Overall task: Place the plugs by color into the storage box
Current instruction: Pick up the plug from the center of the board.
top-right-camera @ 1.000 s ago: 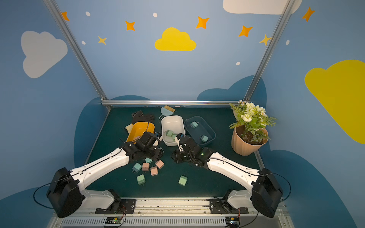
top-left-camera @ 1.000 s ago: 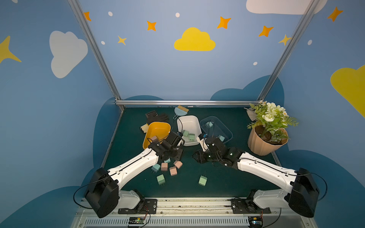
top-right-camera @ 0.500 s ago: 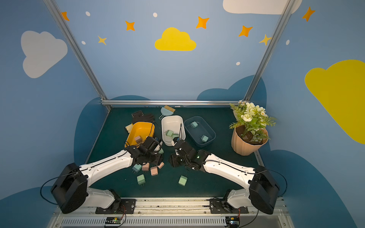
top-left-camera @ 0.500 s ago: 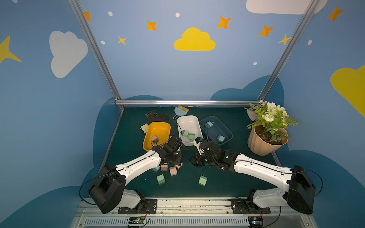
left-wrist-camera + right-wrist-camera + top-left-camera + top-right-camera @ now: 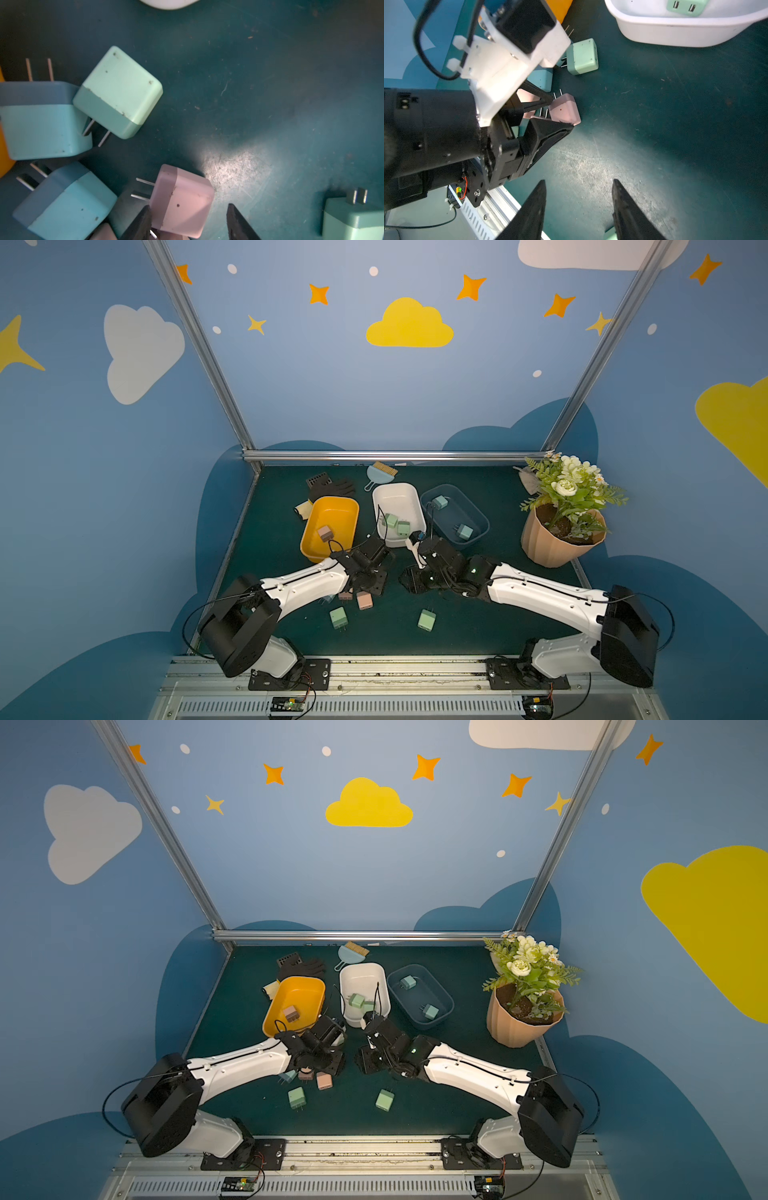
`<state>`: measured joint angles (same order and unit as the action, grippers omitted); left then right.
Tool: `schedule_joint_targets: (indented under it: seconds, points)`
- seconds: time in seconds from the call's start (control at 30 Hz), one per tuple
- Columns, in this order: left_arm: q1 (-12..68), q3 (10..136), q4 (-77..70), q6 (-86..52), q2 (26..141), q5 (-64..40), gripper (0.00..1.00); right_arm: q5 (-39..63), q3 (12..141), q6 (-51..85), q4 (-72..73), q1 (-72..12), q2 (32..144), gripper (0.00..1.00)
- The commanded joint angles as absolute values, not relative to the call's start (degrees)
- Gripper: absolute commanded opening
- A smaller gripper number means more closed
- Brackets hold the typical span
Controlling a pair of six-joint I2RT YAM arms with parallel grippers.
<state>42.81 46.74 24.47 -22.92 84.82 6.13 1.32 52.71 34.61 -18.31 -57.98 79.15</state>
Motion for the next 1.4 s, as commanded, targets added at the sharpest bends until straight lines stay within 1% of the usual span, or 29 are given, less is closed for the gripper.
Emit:
schedule_joint_targets:
  seconds: [0.0, 0.3, 0.67, 0.83, 1.13, 1.37]
  points:
    - [43.42, 46.16, 25.62, -23.15, 86.31, 8.93, 0.59, 2.02, 52.88, 35.55, -18.82, -58.27, 79.53, 0.52]
    - [44.25, 46.27, 25.03, -22.04, 87.25, 11.77, 0.60, 1.34, 51.60, 35.94, -18.15, -58.27, 78.19, 0.52]
    - [44.45, 46.84, 25.62, -21.86, 90.82, 9.80, 0.61, 1.23, 50.38, 36.71, -17.51, -58.27, 77.56, 0.53]
    - [44.62, 46.58, 25.34, -21.89, 90.62, 9.82, 0.62, 1.09, 49.97, 36.74, -17.84, -58.27, 77.00, 0.54]
    - [44.71, 46.83, 25.62, -21.79, 89.90, 10.02, 0.59, 0.97, 49.66, 36.56, -17.69, -58.27, 76.72, 0.54]
    - [44.81, 46.67, 25.75, -20.85, 88.73, 11.06, 0.53, 0.37, 49.97, 36.39, -18.14, -58.27, 76.29, 0.54]
